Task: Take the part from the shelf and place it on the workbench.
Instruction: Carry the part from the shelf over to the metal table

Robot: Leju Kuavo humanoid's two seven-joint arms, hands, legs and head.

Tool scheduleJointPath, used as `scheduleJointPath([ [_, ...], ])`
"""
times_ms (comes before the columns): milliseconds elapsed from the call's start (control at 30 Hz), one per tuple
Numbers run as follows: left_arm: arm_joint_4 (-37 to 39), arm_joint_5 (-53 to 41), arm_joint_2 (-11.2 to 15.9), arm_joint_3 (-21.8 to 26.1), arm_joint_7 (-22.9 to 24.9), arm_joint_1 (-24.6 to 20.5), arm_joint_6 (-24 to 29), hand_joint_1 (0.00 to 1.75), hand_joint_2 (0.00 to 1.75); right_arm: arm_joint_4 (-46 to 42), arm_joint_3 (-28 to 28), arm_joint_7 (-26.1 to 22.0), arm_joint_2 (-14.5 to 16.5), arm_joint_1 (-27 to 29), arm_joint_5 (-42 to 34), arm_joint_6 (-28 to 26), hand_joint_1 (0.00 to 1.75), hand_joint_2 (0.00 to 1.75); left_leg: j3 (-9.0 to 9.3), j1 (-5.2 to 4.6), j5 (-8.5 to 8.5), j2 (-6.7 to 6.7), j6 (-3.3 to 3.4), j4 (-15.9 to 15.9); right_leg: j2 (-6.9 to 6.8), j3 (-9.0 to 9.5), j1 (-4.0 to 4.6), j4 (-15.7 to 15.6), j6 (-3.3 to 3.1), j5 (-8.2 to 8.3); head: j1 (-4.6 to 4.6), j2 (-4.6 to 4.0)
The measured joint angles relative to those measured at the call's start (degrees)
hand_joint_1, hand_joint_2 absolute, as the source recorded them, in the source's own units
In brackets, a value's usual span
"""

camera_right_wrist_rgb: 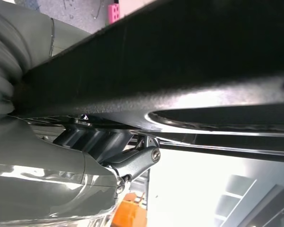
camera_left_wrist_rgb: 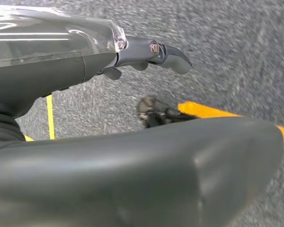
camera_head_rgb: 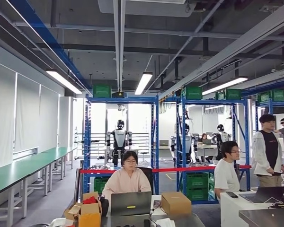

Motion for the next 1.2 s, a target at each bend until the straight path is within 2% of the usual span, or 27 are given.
scheduleJointPath([
  [33, 0.0, -0.01, 0.01, -0.01, -0.01, -0.02, 0.0, 0.0, 1.75, 0.02, 0.0, 0.01, 0.0, 0.0, -0.03, 0.02, 1.75, 1.75, 1.14, -0.1, 2.39, 0.0, 0.27, -3.43, 0.03, 0.71, 0.03, -0.01, 0.19, -0.54, -0.01, -0.01],
  [67, 0.0, -0.01, 0.02, -0.02, -0.02, -0.05, 0.0, 0.0, 1.75, 0.03, 0.0, 0.02, 0.0, -0.03, -0.05, 0.04, 1.75, 1.75, 2.26, -0.24, 4.0, 0.01, 0.53, -6.38, 0.07, 1.24, 0.09, 0.05, 0.48, -1.03, -0.01, -0.01],
  [100, 0.0, -0.02, 0.03, -0.03, -0.03, -0.11, 0.01, 0.0, 1.75, 0.03, -0.01, 0.03, 0.0, -0.05, -0.07, 0.06, 1.75, 1.75, 3.05, -0.4, 4.51, -0.01, 0.78, -8.39, 0.09, 1.48, 0.14, 0.09, 0.79, -1.39, -0.01, 0.0],
  [167, 0.0, -0.03, 0.04, -0.06, -0.06, -0.18, 0.03, 0.0, 1.75, 0.01, -0.02, 0.04, 0.01, -0.09, -0.1, 0.09, 1.75, 1.75, 3.62, -0.65, 3.9, -0.08, 1.13, -9.73, 0.09, 1.48, 0.15, -0.04, 1.42, -1.66, 0.01, 0.01],
  [233, 0.0, -0.04, 0.03, -0.07, -0.13, -0.13, 0.07, 0.0, 1.75, -0.04, -0.07, 0.04, 0.01, -0.08, -0.15, 0.12, 1.75, 1.75, 4.04, -0.38, 3.65, -0.14, 1.49, -10.47, 0.0, 1.52, 0.08, 0.01, 2.05, -2.08, 0.02, 0.01],
  [267, 0.0, -0.04, 0.04, -0.07, -0.17, -0.13, 0.09, 0.0, 1.75, -0.07, -0.1, 0.04, 0.01, -0.11, -0.17, 0.14, 1.75, 1.75, 4.38, -0.17, 3.62, -0.14, 1.69, -10.84, -0.01, 1.03, 0.04, 1.21, 2.43, -2.81, 0.02, 0.0],
  [300, 0.0, -0.04, 0.04, -0.07, -0.2, -0.17, 0.1, 0.0, 1.75, -0.09, -0.15, 0.04, 0.0, -0.12, -0.2, 0.14, 1.75, 1.75, 4.72, 0.03, 3.56, -0.11, 1.89, -11.14, -0.03, -0.21, -0.03, 3.71, 2.8, -4.03, 0.01, 0.0],
  [367, 0.0, -0.05, 0.08, -0.09, -0.24, -0.29, 0.08, 0.0, 1.75, -0.09, -0.19, 0.04, 0.0, -0.04, -0.22, 0.15, 1.75, 1.75, 5.12, 0.11, 3.25, -0.09, 2.19, -11.32, -0.04, -4.71, -0.27, 11.51, 3.38, -6.9, 0.01, -0.01],
  [400, 0.0, -0.05, 0.08, -0.1, -0.23, -0.3, 0.05, 0.0, 1.75, -0.09, -0.2, 0.04, 0.0, 0.07, -0.22, 0.15, 1.75, 1.75, 5.31, 0.12, 3.04, -0.09, 2.26, -11.32, -0.05, -6.96, -0.38, 14.86, 3.58, -7.58, 0.0, -0.01],
  [433, 0.0, -0.06, 0.08, -0.1, -0.23, -0.25, 0.03, 0.0, 1.75, -0.09, -0.2, 0.04, 0.0, 0.18, -0.23, 0.16, 1.75, 1.75, 5.61, 0.14, 2.78, -0.11, 2.27, -11.32, -0.06, -8.37, -0.46, 16.42, 3.71, -7.14, 0.0, -0.01],
  [467, 0.0, -0.07, 0.08, -0.11, -0.23, -0.19, 0.02, 0.0, 1.75, -0.09, -0.21, 0.04, 0.0, 0.25, -0.23, 0.16, 1.75, 1.75, 6.05, 0.17, 2.47, -0.14, 2.21, -11.31, -0.07, -8.67, -0.51, 15.63, 3.79, -5.45, 0.0, -0.01],
  [533, 0.0, -0.07, 0.08, -0.11, -0.24, -0.09, 0.03, 0.0, 1.75, -0.08, -0.24, 0.04, 0.0, 0.29, -0.25, 0.16, 1.75, 1.75, 7.17, 0.23, 1.73, -0.23, 1.89, -11.36, -0.08, -6.48, -0.54, 8.71, 3.7, -0.12, 0.01, -0.01],
  [567, 0.0, -0.06, 0.08, -0.11, -0.24, -0.13, 0.04, 0.0, 1.75, -0.07, -0.26, 0.04, 0.0, 0.29, -0.25, 0.16, 1.75, 1.75, 7.57, 0.18, 1.4, -0.28, 1.64, -11.38, -0.08, -5.23, -0.42, 5.24, 3.52, 1.87, -0.01, -0.01],
  [600, 0.0, -0.05, 0.08, -0.11, -0.23, -0.17, 0.04, 0.0, 1.75, -0.06, -0.27, 0.05, -0.01, 0.27, -0.26, 0.16, 1.75, 1.75, 7.74, 0.13, 1.18, -0.32, 1.34, -11.41, -0.07, -4.31, -0.3, 2.75, 3.21, 2.79, -0.01, 0.02],
  [667, 0.0, -0.05, 0.08, -0.13, -0.22, -0.24, 0.05, 0.0, 1.75, -0.04, -0.31, 0.08, -0.02, 0.28, -0.31, 0.16, 1.75, 1.75, 7.64, 0.04, 1.06, -0.29, 0.71, -11.59, 0.04, -3.92, -0.03, 1.35, 2.5, 2.46, -0.02, 0.04],
  [733, 0.0, -0.06, 0.08, -0.13, -0.22, -0.28, 0.07, 0.0, 1.75, -0.12, -0.37, 0.08, -0.01, 0.31, -0.37, 0.16, 1.75, 1.75, 7.73, 0.02, 0.73, -0.19, 0.14, -11.66, 0.1, -3.6, -0.19, 0.68, 1.74, 2.22, 0.01, 0.04],
  [767, 0.0, -0.07, 0.06, -0.14, -0.22, -0.32, 0.06, 0.0, 1.75, -0.18, -0.38, 0.07, 0.01, 0.28, -0.4, 0.16, 1.75, 1.75, 7.46, 0.0, 0.04, -0.15, -0.04, -10.78, 0.03, -3.32, -0.33, 0.34, 1.36, 2.24, 0.02, 0.03],
  [800, 0.0, -0.08, 0.04, -0.14, -0.23, -0.37, 0.06, 0.0, 1.75, -0.23, -0.39, 0.07, 0.03, 0.23, -0.43, 0.16, 1.75, 1.75, 6.57, -0.01, -1.15, -0.13, -0.17, -8.74, -0.08, -3.02, -0.45, 0.02, 0.98, 2.23, 0.02, 0.03],
  [867, 0.0, -0.09, 0.03, -0.15, -0.24, -0.35, 0.07, 0.0, 1.75, -0.28, -0.37, 0.07, 0.08, 0.2, -0.43, 0.16, 1.75, 1.75, 2.8, 0.01, -4.32, -0.1, -0.32, -1.46, -0.26, -2.68, -0.44, -0.12, 0.45, 2.02, 0.02, 0.02],
  [900, 0.0, -0.09, 0.03, -0.15, -0.24, -0.27, 0.09, 0.0, 1.75, -0.28, -0.36, 0.07, 0.1, 0.24, -0.43, 0.16, 1.75, 1.75, 0.72, 0.02, -5.34, -0.1, -0.42, 2.11, -0.28, -2.53, -0.39, -0.12, 0.33, 1.86, 0.02, 0.02],
  [933, 0.0, -0.09, 0.04, -0.15, -0.24, -0.17, 0.11, 0.0, 1.75, -0.28, -0.35, 0.07, 0.11, 0.28, -0.42, 0.16, 1.75, 1.75, -0.73, 0.02, -5.39, -0.1, -0.46, 4.2, -0.25, -2.33, -0.35, -0.12, 0.28, 1.68, 0.02, 0.02],
  [967, 0.0, -0.09, 0.04, -0.15, -0.24, -0.08, 0.13, 0.0, 1.75, -0.28, -0.35, 0.07, 0.11, 0.29, -0.42, 0.16, 1.75, 1.75, -1.14, 0.02, -4.22, -0.09, -0.46, 4.09, -0.18, -2.02, -0.33, -0.12, 0.31, 1.45, 0.02, 0.02],
  [1000, 0.0, -0.09, 0.04, -0.15, -0.24, -0.04, 0.13, 0.0, 1.75, -0.28, -0.35, 0.07, 0.11, 0.3, -0.42, 0.16, 1.75, 1.75, -0.42, 0.04, -2.02, -0.08, -0.39, 1.65, -0.12, -1.58, -0.32, -0.11, 0.41, 1.17, 0.02, 0.02],
  [1067, 0.0, -0.09, 0.04, -0.15, -0.24, -0.09, 0.13, 0.0, 1.75, -0.28, -0.36, 0.07, 0.12, 0.28, -0.42, 0.16, 1.75, 1.75, 2.44, -0.02, 2.52, -0.05, -0.1, -5.68, -0.04, -0.67, -0.21, -0.03, 0.84, 0.45, 0.02, 0.01],
  [1100, 0.0, -0.09, 0.04, -0.16, -0.25, -0.15, 0.13, 0.0, 1.75, -0.28, -0.36, 0.07, 0.12, 0.27, -0.41, 0.16, 1.75, 1.75, 3.58, -0.09, 3.51, -0.04, 0.13, -8.38, 0.0, -0.48, -0.11, 0.07, 1.14, 0.17, 0.02, 0.0],
  [1133, 0.0, -0.09, 0.05, -0.16, -0.26, -0.2, 0.13, 0.0, 1.75, -0.28, -0.36, 0.08, 0.13, 0.28, -0.41, 0.16, 1.75, 1.75, 4.15, -0.21, 3.7, -0.06, 0.36, -9.79, 0.03, -0.46, -0.03, 0.12, 1.43, 0.01, 0.02, 0.0],
  [1200, 0.0, -0.09, 0.05, -0.17, -0.28, -0.19, 0.13, 0.0, 1.75, -0.29, -0.36, 0.09, 0.13, 0.29, -0.4, 0.16, 1.75, 1.75, 4.36, -0.34, 3.14, -0.13, 0.83, -10.36, 0.06, -0.55, -0.03, 0.06, 2.0, -0.1, 0.02, 0.01],
])
